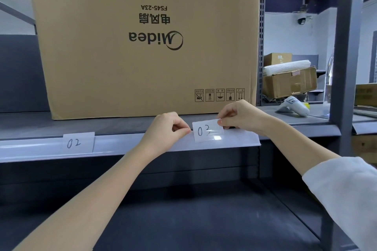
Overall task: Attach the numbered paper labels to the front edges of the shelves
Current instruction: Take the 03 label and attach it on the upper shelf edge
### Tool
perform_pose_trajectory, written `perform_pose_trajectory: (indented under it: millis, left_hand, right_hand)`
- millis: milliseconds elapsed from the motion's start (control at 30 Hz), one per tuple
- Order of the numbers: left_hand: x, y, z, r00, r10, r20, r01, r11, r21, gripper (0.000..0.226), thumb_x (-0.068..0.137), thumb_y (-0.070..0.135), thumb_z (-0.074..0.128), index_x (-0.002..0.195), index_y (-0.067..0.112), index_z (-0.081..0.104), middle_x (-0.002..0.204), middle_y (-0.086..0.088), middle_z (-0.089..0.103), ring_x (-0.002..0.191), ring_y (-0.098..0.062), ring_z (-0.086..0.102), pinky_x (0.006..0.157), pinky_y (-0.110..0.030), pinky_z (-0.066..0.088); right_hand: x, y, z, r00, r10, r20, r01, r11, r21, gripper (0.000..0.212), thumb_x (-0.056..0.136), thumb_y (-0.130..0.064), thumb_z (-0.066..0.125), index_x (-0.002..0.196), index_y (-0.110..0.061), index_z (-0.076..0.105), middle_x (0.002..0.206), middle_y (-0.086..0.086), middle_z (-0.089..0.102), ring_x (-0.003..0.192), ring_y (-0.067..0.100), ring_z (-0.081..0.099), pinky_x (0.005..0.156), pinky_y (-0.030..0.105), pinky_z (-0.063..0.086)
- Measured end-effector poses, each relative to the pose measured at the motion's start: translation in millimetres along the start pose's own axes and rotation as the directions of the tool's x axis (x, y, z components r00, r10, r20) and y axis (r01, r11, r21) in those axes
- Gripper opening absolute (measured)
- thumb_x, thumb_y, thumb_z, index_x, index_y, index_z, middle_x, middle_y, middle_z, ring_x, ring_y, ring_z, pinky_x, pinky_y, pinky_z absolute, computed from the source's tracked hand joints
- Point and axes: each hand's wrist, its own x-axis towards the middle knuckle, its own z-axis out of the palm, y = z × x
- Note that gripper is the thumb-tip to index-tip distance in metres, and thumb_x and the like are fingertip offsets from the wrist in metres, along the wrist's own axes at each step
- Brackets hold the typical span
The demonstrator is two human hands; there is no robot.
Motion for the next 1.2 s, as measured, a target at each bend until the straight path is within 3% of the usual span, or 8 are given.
perform_pose_trajectory:
  millis: [133,300,667,800,900,967,1100,1200]
  left_hand:
    - [2,1,0,1.0,-0.014,-0.014,0.014,1.0,-0.005,0.011,0.083,0.012,0.061,0.081,0.01,0.072,0.072,0.013,0.054,0.065,-0.002,0.052,0.069,-0.022,0.042]
    - [9,10,5,0.998,-0.069,0.005,0.069,0.996,-0.061,0.012,0.084,0.014,0.061,0.088,0.008,0.071,0.078,0.008,0.061,0.071,-0.007,0.056,0.066,-0.015,0.042]
    - [14,16,6,0.975,-0.22,0.035,0.222,0.945,-0.24,0.01,0.083,0.012,0.062,0.075,0.013,0.069,0.069,0.007,0.065,0.079,-0.015,0.063,0.082,-0.029,0.048]
    - [14,17,5,0.97,-0.233,0.064,0.242,0.937,-0.253,0.017,0.082,0.011,0.063,0.067,0.019,0.066,0.07,0.007,0.064,0.08,-0.015,0.063,0.079,-0.028,0.048]
    - [15,17,5,0.968,-0.242,0.066,0.251,0.933,-0.258,0.018,0.082,0.011,0.064,0.065,0.019,0.065,0.07,0.006,0.064,0.082,-0.017,0.063,0.085,-0.033,0.049]
    - [15,17,5,0.968,-0.245,0.059,0.251,0.93,-0.267,0.02,0.081,0.01,0.064,0.064,0.02,0.064,0.07,0.006,0.064,0.081,-0.017,0.062,0.082,-0.032,0.049]
    - [15,16,5,0.968,-0.237,0.083,0.25,0.934,-0.253,0.014,0.081,0.012,0.065,0.068,0.018,0.065,0.072,0.004,0.064,0.077,-0.014,0.06,0.067,-0.021,0.044]
    - [14,15,4,0.971,-0.22,0.092,0.236,0.943,-0.233,0.009,0.081,0.011,0.065,0.073,0.014,0.066,0.07,0.006,0.062,0.072,-0.009,0.058,0.067,-0.018,0.043]
  right_hand:
    - [-3,0,1,1.0,-0.004,-0.016,0.004,1.0,-0.004,0.017,0.082,-0.006,0.063,0.069,-0.017,0.065,0.066,0.001,0.062,0.063,0.011,0.057,0.064,0.023,0.043]
    - [-5,0,1,1.0,0.008,-0.023,-0.008,1.0,0.001,0.014,0.082,-0.006,0.064,0.07,-0.014,0.066,0.066,0.001,0.061,0.066,0.014,0.055,0.062,0.023,0.041]
    - [-4,3,2,0.999,0.026,-0.033,-0.025,0.999,0.037,0.014,0.081,-0.006,0.065,0.07,-0.015,0.067,0.065,0.001,0.061,0.063,0.011,0.053,0.073,0.031,0.042]
    - [-5,4,2,0.999,0.014,-0.044,-0.013,1.0,0.027,0.009,0.082,-0.009,0.065,0.075,-0.01,0.071,0.068,0.001,0.061,0.071,0.016,0.052,0.07,0.031,0.041]
    - [-5,4,3,0.998,0.006,-0.064,-0.005,1.0,0.021,0.006,0.081,-0.008,0.065,0.081,-0.006,0.071,0.062,-0.003,0.057,0.06,0.013,0.045,0.057,0.026,0.036]
    - [-5,5,3,0.997,0.005,-0.072,-0.003,1.0,0.028,0.009,0.08,-0.007,0.067,0.073,-0.013,0.068,0.06,-0.003,0.054,0.057,0.011,0.042,0.053,0.024,0.032]
    - [-5,6,2,0.999,-0.002,-0.05,0.003,1.0,0.015,0.02,0.08,-0.007,0.067,0.064,-0.018,0.067,0.063,-0.002,0.057,0.062,0.014,0.046,0.063,0.03,0.036]
    - [-6,6,2,0.999,-0.005,-0.046,0.005,1.0,0.011,0.021,0.08,-0.007,0.067,0.063,-0.02,0.067,0.065,-0.004,0.06,0.064,0.011,0.049,0.067,0.027,0.039]
